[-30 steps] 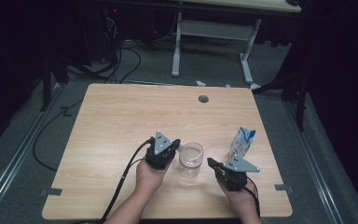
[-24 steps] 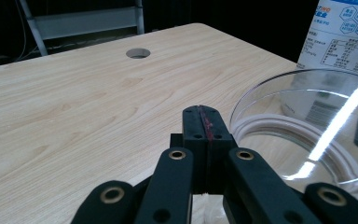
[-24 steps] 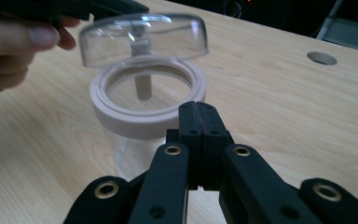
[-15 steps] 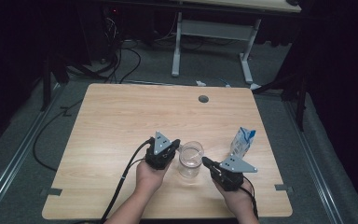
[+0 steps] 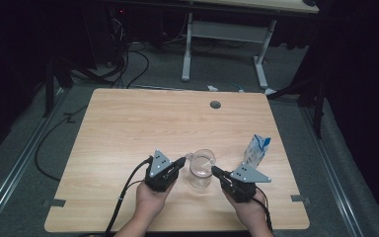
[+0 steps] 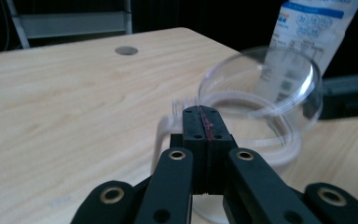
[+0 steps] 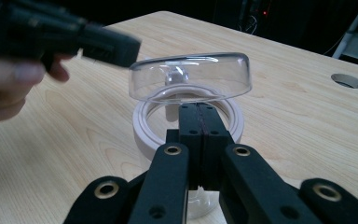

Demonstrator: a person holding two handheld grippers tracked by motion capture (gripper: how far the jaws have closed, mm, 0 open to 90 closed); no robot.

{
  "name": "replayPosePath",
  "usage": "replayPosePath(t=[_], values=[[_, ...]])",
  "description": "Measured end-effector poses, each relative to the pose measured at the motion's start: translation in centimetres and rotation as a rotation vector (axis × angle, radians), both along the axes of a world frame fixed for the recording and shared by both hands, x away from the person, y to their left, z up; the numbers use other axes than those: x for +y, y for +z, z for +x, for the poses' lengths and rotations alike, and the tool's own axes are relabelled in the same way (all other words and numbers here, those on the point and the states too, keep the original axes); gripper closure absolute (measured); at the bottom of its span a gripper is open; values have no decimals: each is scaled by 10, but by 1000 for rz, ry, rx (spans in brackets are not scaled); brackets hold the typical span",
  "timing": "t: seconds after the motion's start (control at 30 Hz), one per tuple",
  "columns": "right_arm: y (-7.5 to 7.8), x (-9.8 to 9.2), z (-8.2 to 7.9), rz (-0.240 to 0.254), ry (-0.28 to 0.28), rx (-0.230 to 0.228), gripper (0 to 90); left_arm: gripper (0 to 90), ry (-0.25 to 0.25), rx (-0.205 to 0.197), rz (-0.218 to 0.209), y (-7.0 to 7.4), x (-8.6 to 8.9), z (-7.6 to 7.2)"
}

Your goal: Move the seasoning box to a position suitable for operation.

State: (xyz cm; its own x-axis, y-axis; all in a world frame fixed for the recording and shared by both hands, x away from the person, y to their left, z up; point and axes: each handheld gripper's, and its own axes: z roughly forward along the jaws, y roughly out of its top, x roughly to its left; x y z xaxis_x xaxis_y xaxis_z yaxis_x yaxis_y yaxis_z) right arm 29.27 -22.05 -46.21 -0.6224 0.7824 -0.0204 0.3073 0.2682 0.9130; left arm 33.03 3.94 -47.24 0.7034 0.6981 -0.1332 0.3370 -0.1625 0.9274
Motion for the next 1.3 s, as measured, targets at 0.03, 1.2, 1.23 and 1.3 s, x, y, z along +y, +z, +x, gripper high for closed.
replayPosePath(t=[0.03, 1.2, 1.23, 1.3], values=[[0, 0, 0, 1, 0, 1, 900, 900, -3, 8, -1, -4, 1, -2], [-5, 4, 4, -2, -10, 11, 900, 900, -82, 32, -64, -12, -23, -18], [-6, 4, 4, -4, -13, 13, 900, 900, -81, 31, -65, -12, -23, -17], [-7, 4, 5, -4, -14, 16, 900, 900, -78, 30, -71, -12, -23, -17]])
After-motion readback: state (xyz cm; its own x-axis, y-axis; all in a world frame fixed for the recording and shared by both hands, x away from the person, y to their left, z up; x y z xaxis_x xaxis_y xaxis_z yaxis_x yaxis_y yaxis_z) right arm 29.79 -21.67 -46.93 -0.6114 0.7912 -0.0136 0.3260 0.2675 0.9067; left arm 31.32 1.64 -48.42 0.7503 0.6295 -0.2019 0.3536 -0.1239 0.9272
